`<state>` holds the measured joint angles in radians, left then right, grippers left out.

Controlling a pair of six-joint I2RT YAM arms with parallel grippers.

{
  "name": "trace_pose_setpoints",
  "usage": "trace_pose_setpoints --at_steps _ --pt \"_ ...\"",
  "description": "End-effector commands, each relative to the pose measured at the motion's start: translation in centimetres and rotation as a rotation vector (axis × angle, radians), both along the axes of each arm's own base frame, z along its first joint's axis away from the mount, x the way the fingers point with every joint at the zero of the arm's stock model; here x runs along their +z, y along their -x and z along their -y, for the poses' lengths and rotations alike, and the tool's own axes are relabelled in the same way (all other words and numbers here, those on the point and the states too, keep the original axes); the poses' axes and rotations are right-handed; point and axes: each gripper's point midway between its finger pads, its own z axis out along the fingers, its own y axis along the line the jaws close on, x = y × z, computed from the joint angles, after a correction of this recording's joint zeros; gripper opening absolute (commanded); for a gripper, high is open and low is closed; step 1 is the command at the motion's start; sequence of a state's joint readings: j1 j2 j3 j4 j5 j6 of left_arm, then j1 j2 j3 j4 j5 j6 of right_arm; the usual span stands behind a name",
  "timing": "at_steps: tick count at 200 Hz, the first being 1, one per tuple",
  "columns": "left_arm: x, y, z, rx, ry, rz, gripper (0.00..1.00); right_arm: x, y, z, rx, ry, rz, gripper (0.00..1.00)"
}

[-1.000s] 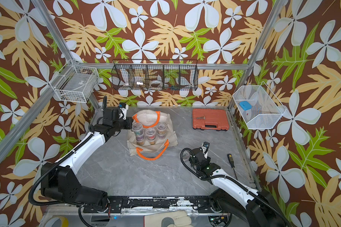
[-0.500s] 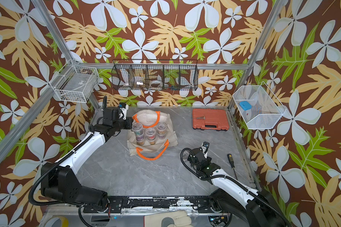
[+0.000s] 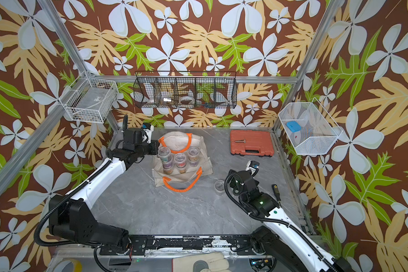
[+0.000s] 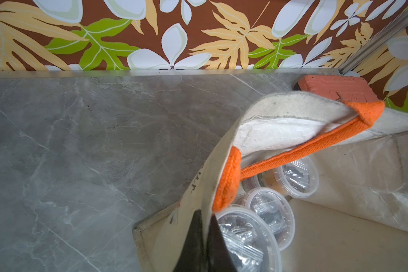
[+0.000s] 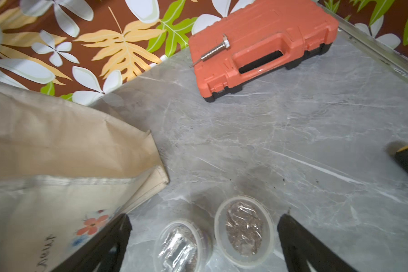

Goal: Take out the seed jars from the canvas bag
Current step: Place the seed jar at the center of the board, then pick up the seed jar from the canvas bag.

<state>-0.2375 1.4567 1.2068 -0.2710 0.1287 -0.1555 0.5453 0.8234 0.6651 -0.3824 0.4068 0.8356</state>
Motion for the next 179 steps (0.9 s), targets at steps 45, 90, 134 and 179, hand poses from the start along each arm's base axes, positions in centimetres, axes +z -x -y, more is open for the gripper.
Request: trace_pose_setpoints --at_steps 45,90,134,179 --pt "0.4 0.3 0.4 -0.026 0.012 0.002 0.0 8.1 -1.6 -12.9 0.305 0.103 0.051 1.0" --pt "0.3 0.3 0.7 -0.042 0.012 0.001 0.0 10.4 -3.7 -23.5 0.564 0.1 0.048 1.0" --pt "0.2 0.4 1.0 -0.063 0.017 -0.004 0.0 8.6 -6.6 -29.6 0.668 0.102 0.017 1.0" --pt "0.2 0.4 1.1 -0.069 0.017 -0.005 0.0 6.4 -9.4 -31.9 0.689 0.068 -0.028 1.0"
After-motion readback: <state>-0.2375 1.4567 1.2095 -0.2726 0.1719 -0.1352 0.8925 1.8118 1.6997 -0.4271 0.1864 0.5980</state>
